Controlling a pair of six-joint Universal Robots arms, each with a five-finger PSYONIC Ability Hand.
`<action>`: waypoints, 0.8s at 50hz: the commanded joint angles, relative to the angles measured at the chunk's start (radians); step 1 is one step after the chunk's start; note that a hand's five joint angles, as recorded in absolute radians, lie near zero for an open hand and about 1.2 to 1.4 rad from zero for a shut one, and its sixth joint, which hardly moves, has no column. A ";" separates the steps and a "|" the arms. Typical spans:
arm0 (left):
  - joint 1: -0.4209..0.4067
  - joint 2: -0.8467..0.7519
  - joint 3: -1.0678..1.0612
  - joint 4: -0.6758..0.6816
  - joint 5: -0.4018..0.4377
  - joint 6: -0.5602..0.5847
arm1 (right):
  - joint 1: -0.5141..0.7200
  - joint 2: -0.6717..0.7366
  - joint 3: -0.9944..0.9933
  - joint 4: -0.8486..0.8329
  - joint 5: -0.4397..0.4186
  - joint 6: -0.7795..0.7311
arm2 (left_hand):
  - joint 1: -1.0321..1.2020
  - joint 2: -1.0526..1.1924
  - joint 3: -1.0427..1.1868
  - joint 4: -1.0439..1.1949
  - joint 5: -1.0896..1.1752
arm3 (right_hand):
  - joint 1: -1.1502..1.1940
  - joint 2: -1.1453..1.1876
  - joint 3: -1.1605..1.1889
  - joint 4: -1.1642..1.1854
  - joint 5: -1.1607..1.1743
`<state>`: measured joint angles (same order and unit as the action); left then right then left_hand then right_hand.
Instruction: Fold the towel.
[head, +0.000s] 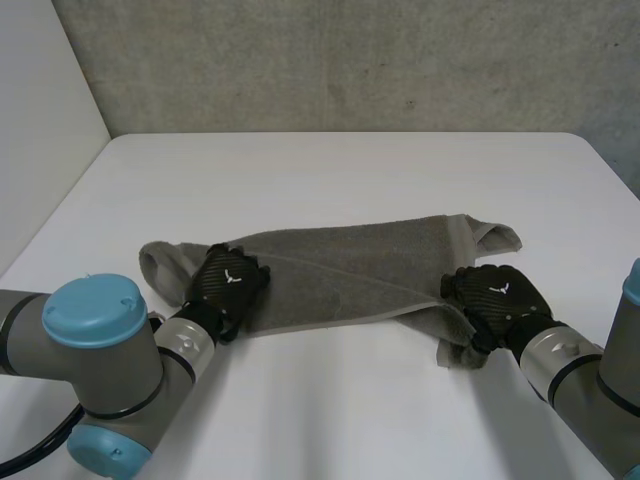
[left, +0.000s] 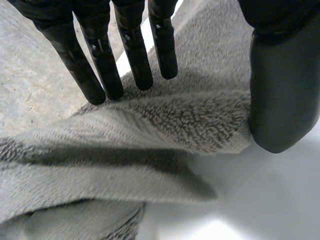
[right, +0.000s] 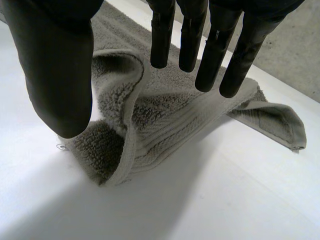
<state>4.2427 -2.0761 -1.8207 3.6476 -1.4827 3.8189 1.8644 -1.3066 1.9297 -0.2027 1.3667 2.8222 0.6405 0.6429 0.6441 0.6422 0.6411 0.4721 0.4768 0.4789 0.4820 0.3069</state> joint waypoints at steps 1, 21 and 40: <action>0.014 -0.007 0.003 0.026 -0.039 0.028 | -0.005 0.042 -0.015 -0.001 0.003 -0.001 | 0.007 0.005 0.004 0.006 -0.168 | 0.033 0.028 0.026 0.023 0.023; 0.020 0.060 0.063 0.019 -0.051 -0.015 | -0.039 -0.003 -0.186 0.002 0.011 -0.003 | 0.756 0.753 0.752 0.754 0.581 | 0.924 0.919 0.917 0.914 0.915; 0.151 0.375 0.274 -0.379 0.027 -0.415 | -0.024 -0.091 -0.706 0.571 -0.086 -0.446 | 0.756 0.753 0.752 0.754 0.581 | 0.924 0.919 0.917 0.914 0.915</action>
<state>4.3766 -1.6385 -1.6333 3.4342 -1.5066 3.4365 1.8257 -1.4992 1.3518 0.1914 1.2668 2.6262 1.4390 1.4823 1.5456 1.5183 1.4807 1.3365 1.3153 1.3303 1.3381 1.1670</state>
